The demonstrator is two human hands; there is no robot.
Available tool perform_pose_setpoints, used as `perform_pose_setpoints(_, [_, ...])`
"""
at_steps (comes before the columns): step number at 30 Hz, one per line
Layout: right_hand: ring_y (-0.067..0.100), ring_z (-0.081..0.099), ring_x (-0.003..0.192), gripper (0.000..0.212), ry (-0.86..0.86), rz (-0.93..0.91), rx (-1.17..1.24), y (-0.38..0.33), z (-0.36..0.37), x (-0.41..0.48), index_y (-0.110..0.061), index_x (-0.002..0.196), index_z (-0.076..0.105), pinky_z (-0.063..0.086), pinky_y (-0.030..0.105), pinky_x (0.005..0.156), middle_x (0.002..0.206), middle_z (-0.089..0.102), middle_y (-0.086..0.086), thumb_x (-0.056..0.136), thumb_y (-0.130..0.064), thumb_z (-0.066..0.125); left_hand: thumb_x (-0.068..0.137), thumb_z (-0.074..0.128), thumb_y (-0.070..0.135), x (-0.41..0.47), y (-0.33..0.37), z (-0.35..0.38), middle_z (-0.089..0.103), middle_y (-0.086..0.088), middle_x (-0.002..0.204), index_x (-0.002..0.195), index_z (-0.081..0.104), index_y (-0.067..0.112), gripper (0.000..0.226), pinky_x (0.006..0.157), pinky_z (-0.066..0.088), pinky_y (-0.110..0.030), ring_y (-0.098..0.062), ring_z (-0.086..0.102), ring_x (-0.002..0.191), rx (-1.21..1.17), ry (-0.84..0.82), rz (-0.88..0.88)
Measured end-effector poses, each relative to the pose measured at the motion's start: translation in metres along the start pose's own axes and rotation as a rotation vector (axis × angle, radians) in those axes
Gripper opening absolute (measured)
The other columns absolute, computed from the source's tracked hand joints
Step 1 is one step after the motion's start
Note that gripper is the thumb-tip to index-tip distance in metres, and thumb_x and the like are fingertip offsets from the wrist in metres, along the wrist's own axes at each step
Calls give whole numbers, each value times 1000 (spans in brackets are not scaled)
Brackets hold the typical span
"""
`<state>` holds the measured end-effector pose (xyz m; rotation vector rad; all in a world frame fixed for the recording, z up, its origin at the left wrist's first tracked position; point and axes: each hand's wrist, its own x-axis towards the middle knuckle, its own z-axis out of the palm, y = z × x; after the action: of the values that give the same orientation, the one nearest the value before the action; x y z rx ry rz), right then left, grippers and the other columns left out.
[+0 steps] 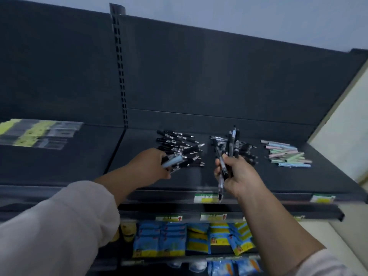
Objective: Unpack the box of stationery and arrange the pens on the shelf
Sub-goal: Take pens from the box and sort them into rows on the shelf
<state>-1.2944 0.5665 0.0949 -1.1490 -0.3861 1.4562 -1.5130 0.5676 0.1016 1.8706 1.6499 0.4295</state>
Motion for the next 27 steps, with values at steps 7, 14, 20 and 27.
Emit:
perform_pose_setpoints(7, [15, 56, 57, 17, -54, 49, -194, -19, -10, 33, -12, 88, 53, 41, 22, 44, 66, 59, 6, 95, 2, 47, 78, 73, 25, 78, -8, 16, 57, 1, 71, 77, 60, 18, 14, 53, 37, -23, -14, 55, 67, 176, -93, 22])
perform_pose_setpoints(14, [15, 59, 55, 16, -107, 76, -289, -42, -16, 68, -13, 94, 56, 43, 23, 46, 68, 62, 5, 93, 2, 51, 80, 72, 14, 131, 3, 8, 60, -5, 66, 77, 63, 9, 11, 50, 43, -19, -12, 52, 52, -267, -50, 27])
perform_pose_setpoints(20, [16, 60, 54, 23, -275, 112, -428, -49, -16, 88, -12, 100, 61, 41, 21, 43, 75, 68, 5, 90, 7, 52, 86, 67, 14, 147, 33, 8, 65, -2, 69, 87, 63, 11, 5, 47, 44, -19, -6, 51, 48, -806, -84, -169])
perform_pose_setpoints(27, [18, 62, 58, 29, -412, 203, -613, -58, -20, 125, -13, 103, 66, 45, 23, 43, 77, 67, 9, 84, 8, 59, 85, 68, 19, 160, 45, 15, 68, -1, 82, 98, 65, 14, 14, 55, 46, -24, -9, 53, 61, -961, 43, -261])
